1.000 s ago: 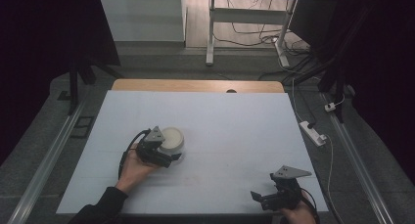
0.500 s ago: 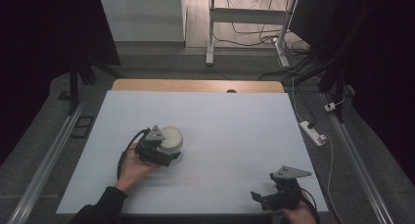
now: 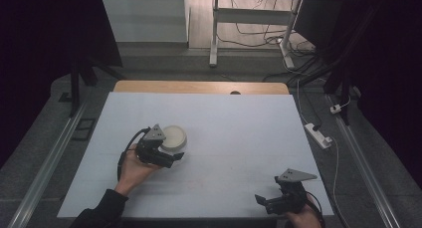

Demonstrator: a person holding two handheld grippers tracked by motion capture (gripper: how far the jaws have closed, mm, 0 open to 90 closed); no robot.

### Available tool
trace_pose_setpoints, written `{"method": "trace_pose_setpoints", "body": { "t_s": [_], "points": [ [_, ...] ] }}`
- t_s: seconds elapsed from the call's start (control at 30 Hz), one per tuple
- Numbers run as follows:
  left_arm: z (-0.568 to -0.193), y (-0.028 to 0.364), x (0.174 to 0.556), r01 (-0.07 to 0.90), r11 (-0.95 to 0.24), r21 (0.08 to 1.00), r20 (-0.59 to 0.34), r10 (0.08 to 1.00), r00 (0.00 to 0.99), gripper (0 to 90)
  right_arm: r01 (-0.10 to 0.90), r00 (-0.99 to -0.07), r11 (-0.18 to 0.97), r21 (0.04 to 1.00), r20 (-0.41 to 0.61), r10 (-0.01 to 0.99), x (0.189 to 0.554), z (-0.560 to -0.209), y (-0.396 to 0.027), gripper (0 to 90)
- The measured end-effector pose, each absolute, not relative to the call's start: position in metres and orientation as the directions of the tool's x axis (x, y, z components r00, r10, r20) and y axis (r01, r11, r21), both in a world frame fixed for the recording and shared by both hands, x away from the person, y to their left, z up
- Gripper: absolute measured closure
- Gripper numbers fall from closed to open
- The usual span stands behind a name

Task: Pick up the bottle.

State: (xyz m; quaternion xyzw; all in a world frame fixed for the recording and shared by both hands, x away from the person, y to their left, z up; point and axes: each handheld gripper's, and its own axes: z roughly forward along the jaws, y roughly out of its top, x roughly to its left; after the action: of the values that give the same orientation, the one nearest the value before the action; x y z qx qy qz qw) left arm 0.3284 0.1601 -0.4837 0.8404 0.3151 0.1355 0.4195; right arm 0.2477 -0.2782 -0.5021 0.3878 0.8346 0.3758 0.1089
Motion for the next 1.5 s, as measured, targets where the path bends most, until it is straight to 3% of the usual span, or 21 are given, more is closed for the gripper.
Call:
{"method": "trace_pose_setpoints", "body": {
  "t_s": [1.5],
  "points": [
    [-0.446, 0.114, 0.326, 0.336, -0.519, 0.786, -0.023, 0.519, 0.854, 7.4, 0.563, -0.673, 0.410, 0.718, 0.111, 0.731, 0.248, -0.502, -0.280, 0.0]
  ]
}}
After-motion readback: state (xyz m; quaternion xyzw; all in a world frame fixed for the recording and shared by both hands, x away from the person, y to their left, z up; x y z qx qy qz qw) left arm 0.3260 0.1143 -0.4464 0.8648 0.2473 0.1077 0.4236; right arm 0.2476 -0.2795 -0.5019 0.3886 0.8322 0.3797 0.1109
